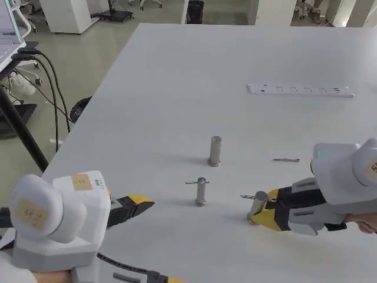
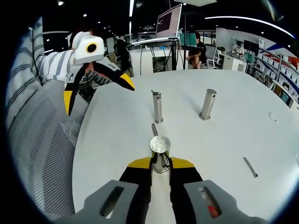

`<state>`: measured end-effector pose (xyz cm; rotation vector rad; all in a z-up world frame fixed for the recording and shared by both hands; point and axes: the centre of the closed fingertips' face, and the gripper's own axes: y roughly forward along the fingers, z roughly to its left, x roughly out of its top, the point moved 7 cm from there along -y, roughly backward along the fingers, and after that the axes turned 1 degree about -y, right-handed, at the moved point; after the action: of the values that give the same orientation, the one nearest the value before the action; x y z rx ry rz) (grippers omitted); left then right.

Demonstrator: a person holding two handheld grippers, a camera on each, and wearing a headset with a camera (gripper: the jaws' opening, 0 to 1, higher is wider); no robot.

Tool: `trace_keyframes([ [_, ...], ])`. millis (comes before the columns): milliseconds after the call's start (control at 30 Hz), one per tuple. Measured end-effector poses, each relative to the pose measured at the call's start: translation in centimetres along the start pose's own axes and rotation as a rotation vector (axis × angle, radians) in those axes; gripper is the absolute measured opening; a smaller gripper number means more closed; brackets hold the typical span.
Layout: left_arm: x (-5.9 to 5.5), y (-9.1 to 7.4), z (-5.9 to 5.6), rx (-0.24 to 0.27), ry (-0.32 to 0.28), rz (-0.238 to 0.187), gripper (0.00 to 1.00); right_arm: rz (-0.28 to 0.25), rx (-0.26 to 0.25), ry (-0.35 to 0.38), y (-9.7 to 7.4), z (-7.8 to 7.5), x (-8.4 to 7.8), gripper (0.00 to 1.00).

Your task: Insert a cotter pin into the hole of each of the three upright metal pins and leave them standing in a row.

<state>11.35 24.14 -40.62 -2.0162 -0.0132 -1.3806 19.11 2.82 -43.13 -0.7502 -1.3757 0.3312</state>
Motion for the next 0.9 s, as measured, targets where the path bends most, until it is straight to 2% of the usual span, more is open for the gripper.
trace_keyframes([
  [367, 0.1, -0.2, 0.1, 0.01, -0.009, -0.011, 0.96, -0.006, 0.013, -0.018, 0.0, 0.0, 0.1, 0.08],
  [900, 0.2, -0.4, 0.0, 0.022, -0.028, -0.023, 0.96, -0.011, 0.033, -0.066, -0.2, -0.8, 1.1, 0.07],
])
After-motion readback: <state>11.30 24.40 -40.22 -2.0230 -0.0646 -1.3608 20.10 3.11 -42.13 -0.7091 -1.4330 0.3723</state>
